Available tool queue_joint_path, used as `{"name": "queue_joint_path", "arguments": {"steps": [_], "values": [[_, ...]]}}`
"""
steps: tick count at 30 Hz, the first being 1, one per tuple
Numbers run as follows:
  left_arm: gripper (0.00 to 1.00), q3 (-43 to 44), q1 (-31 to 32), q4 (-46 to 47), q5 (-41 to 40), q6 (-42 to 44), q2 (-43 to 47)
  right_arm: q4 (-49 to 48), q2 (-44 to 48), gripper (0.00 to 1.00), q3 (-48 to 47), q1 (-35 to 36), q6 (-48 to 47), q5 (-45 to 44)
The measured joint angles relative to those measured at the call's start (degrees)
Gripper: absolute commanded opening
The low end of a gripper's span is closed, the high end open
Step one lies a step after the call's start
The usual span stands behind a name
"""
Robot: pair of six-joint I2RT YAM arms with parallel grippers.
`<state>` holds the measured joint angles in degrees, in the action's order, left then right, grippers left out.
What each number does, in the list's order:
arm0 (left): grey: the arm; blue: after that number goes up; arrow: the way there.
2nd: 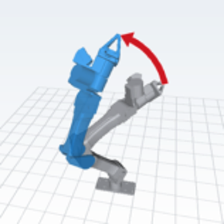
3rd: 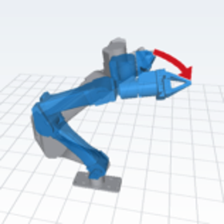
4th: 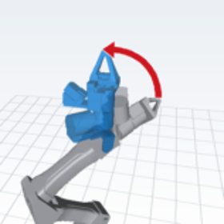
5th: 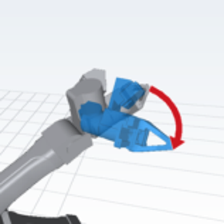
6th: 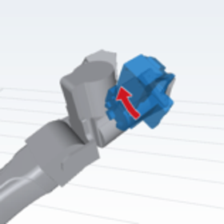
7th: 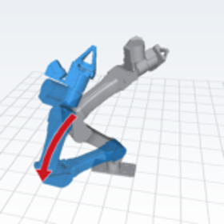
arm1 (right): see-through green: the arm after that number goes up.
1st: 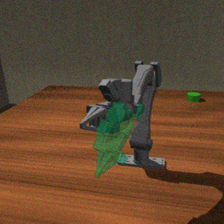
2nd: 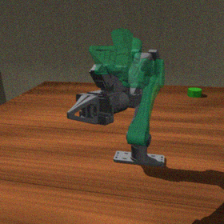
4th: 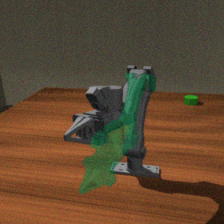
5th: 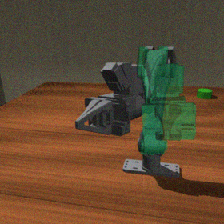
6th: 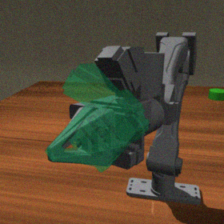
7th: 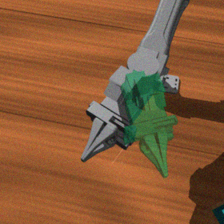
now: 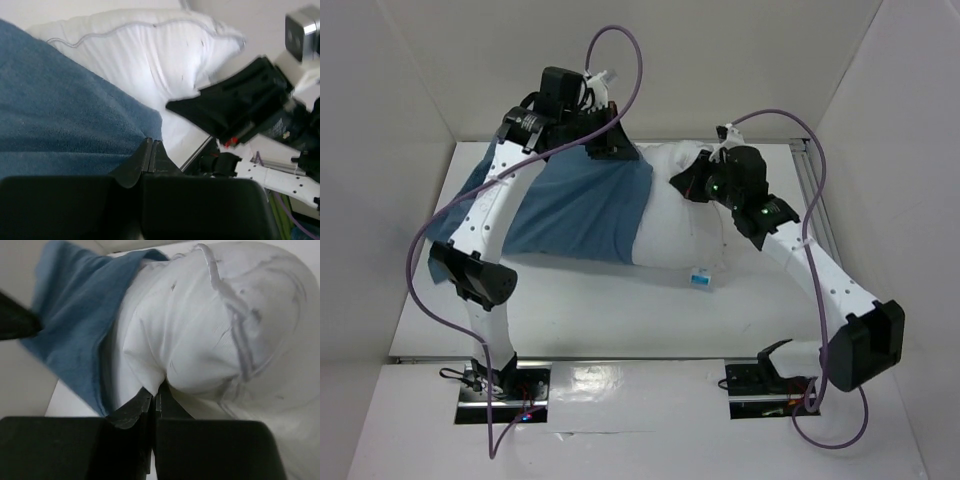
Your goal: Put the pillow into the pillowcase
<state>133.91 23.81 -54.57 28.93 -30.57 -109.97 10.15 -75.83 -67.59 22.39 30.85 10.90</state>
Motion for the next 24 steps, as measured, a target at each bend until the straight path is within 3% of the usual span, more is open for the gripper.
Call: {"name": "queue_joint_path", "arguments": {"steps": [5, 10, 11, 13, 15, 16, 20, 24], "values": [[0.00, -5.2, 0.7, 5.2, -0.5, -1.0, 4.0, -4.3, 7.0, 0.00, 3.6, 5.6, -1.4, -4.0], [0.00, -28.7, 6.0, 11.1, -4.4, -1.4, 18.4, -1.8, 14.0, 0.00, 10.6, 6.5, -1.6, -5.9], [0.05, -32.5, 7.1, 11.3, -4.9, -1.5, 20.7, -1.0, 14.7, 0.00, 12.1, 6.6, -1.6, -6.1], [0.26, -35.4, 8.5, 10.5, -6.0, -1.4, 22.1, 0.6, 15.2, 0.05, 14.8, 6.6, -1.6, -6.1], [0.46, -33.3, 9.5, 9.2, -6.9, -1.1, 20.0, 2.5, 14.2, 0.18, 16.0, 6.6, -1.6, -6.1], [0.52, -30.3, 10.2, 7.5, -8.0, -0.8, 17.8, 3.2, 12.9, 0.35, 16.0, 6.6, -1.5, -6.1], [0.66, -15.8, 12.9, 4.0, -13.1, 1.8, 9.1, 4.5, 11.7, 0.80, 16.3, 6.7, -0.9, -7.3], [0.71, -7.6, 13.9, 2.3, -19.3, 3.7, 6.2, 8.6, 16.7, 0.89, 17.5, 6.6, -1.0, -9.7]]}}
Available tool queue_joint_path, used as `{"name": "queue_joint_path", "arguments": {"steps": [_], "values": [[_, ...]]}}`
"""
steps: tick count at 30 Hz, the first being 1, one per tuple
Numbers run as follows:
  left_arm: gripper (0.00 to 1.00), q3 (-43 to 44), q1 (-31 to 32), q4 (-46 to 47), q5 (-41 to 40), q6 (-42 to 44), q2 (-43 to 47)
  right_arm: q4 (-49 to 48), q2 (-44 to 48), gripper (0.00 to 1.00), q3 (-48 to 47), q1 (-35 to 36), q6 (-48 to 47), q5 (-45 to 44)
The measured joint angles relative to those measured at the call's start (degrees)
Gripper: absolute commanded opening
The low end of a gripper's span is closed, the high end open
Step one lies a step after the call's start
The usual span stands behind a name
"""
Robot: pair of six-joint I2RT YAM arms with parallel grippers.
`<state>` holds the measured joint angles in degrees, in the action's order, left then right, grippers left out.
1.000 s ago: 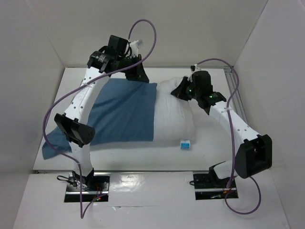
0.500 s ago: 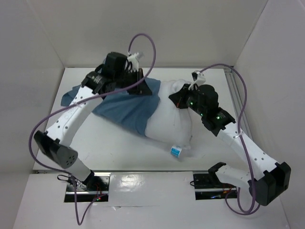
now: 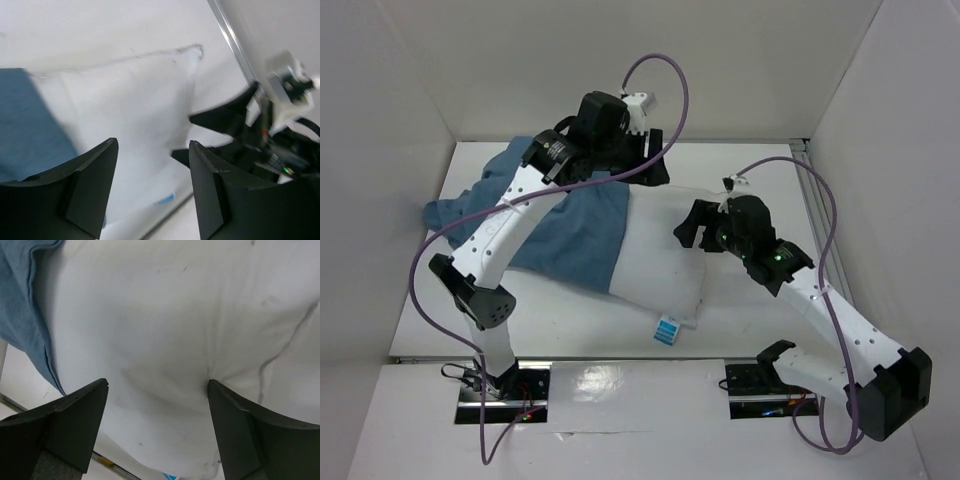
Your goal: Put the pillow into the pillowcase
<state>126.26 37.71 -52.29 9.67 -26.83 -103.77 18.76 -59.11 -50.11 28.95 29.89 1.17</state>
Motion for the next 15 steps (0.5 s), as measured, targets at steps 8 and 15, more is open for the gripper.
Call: {"name": "queue_joint_path", "arguments": {"steps": [8, 15], "values": [[0.80, 7.0, 0.0, -0.5, -18.6, 2.3, -8.0, 8.1, -1.5, 0.92, -6.8, -0.7, -0.5, -5.5], [0.81, 5.3, 0.3, -0.1, -29.7, 6.0, -19.4, 9.8, -2.8, 0.94, -9.4, -1.3, -1.3, -6.9]]}}
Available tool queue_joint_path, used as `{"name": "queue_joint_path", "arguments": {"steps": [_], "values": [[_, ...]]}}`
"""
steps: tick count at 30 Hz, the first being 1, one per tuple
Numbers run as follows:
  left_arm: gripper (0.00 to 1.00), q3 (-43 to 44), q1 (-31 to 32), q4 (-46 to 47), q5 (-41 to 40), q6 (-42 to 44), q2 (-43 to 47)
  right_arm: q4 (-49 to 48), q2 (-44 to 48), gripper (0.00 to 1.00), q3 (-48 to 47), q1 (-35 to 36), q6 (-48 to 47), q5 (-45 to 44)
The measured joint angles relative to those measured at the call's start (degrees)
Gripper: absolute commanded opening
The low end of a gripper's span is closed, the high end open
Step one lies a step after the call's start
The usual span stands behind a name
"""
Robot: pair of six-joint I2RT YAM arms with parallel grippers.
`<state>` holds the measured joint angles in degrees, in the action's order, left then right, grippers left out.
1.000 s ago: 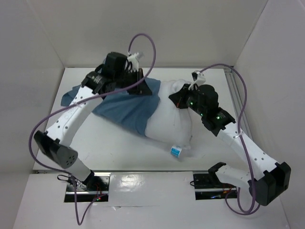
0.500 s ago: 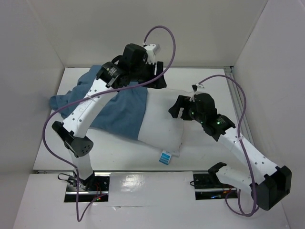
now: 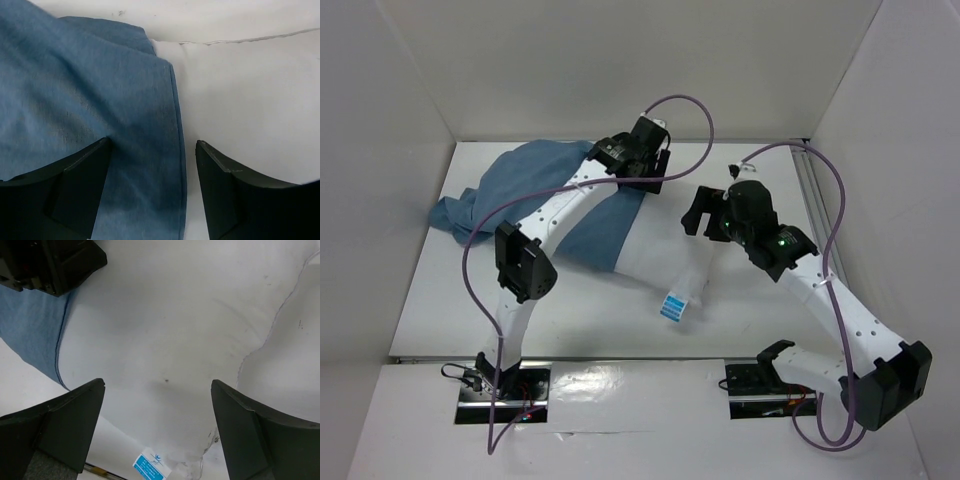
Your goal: Put the pillow into the pillowcase
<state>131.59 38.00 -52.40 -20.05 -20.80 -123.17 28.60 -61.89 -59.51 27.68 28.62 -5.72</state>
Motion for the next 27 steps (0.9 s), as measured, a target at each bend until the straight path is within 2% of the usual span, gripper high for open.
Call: {"name": "queue_joint_path", "arguments": {"steps": [8, 13, 16, 17, 19, 22, 25, 27], "values": [[0.80, -0.2, 1.0, 3.5, -5.3, 3.6, -0.9, 1.5, 0.8, 0.98, 2.5, -3.3, 0.4, 0.2], [0.80, 2.4, 1.6, 4.5, -10.5, 5.9, -5.4, 2.3, 2.4, 0.98, 4.9, -9.7, 0.5, 2.9], [0.65, 2.5, 1.7, 4.6, -12.7, 7.0, -8.1, 2.1, 3.2, 0.98, 6.6, -16.1, 0.5, 7.2], [0.49, 2.6, 1.7, 4.9, -13.7, 7.3, -8.9, 1.8, 3.3, 0.98, 7.1, -18.2, 0.5, 9.0], [0.31, 2.7, 1.8, 5.4, -15.6, 7.0, -9.6, 1.1, 3.2, 1.00, 8.3, -22.1, 0.5, 12.8], [0.14, 3.3, 2.1, 5.6, -18.2, 6.9, -9.7, -1.2, 2.1, 1.00, 10.6, -26.6, 0.5, 19.4], [0.04, 3.8, 2.3, 6.1, -19.1, 6.8, -9.4, -5.8, -1.7, 1.00, 12.2, -27.3, 1.0, 25.6], [0.01, 3.8, 2.3, 6.0, -18.5, 6.6, -8.9, -10.0, -5.3, 1.00, 13.0, -26.8, 1.9, 29.5]]}}
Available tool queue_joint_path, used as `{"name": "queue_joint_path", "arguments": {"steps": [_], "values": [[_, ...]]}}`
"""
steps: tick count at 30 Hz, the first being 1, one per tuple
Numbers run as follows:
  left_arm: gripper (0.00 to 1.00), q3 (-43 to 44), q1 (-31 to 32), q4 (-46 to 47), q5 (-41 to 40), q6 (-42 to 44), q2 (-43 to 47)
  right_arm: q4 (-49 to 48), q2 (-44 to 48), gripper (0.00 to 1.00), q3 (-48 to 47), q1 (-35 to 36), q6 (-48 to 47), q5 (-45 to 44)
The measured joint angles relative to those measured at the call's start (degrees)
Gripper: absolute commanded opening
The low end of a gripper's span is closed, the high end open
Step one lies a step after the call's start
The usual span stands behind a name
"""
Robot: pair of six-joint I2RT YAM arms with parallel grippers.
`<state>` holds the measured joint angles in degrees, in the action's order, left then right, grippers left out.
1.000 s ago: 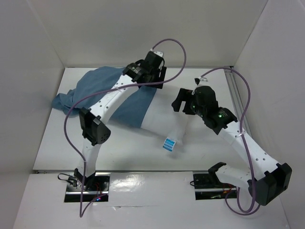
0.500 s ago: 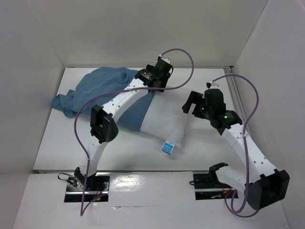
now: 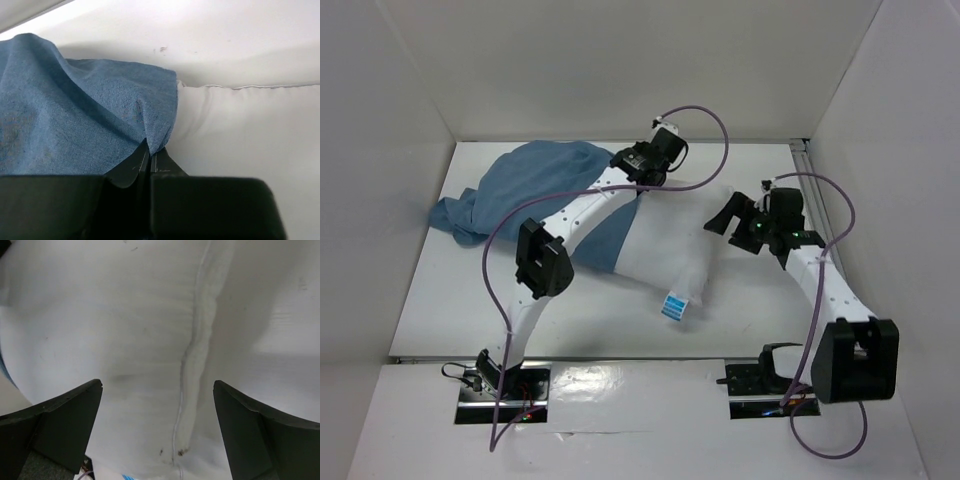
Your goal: Put the pillow into the pillowcase
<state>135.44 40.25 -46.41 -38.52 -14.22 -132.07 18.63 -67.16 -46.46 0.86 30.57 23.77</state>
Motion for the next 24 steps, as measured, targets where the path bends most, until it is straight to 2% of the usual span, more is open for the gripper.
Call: {"name": "queue_joint_path", "arguments": {"steps": [2, 4, 5, 6, 7, 8, 15, 20, 24], "values": [[0.00, 0.0, -0.1, -0.3, 2.5, -0.9, 0.9, -3.1, -4.1, 1.00, 0.1, 2.1, 0.7, 1.9], [0.00, 0.0, -0.3, -0.9, 5.7, -1.7, 2.5, -5.7, -7.8, 0.86, -0.6, 5.7, 1.1, 2.5], [0.00, -0.1, -0.5, -1.3, 7.5, -2.4, 3.5, -6.8, -9.6, 0.74, -1.2, 7.8, 1.4, 2.4], [0.00, -0.2, -0.9, -1.6, 9.5, -2.8, 4.7, -7.8, -10.8, 0.51, -1.6, 9.3, 1.3, 2.4], [0.00, -0.3, -1.1, -1.8, 11.5, -3.2, 5.9, -9.0, -11.8, 0.14, -1.8, 10.4, 1.6, 2.3], [0.00, -0.3, -1.3, -2.0, 13.4, -3.9, 7.1, -10.1, -12.3, 0.00, -1.9, 11.1, 2.1, 2.2], [0.00, -0.3, -2.6, -4.3, 27.1, -5.7, 13.0, -9.2, -12.0, 0.00, -6.7, 12.3, 2.4, 0.7], [0.00, -0.3, -3.1, -3.6, 36.0, -8.6, 14.9, -5.9, -5.0, 0.00, -12.1, 13.2, 1.4, -1.2], [0.00, 0.3, -2.3, 1.0, 45.3, -13.6, 15.8, -10.6, -1.1, 0.00, -12.4, 16.3, 3.6, -2.5]]}}
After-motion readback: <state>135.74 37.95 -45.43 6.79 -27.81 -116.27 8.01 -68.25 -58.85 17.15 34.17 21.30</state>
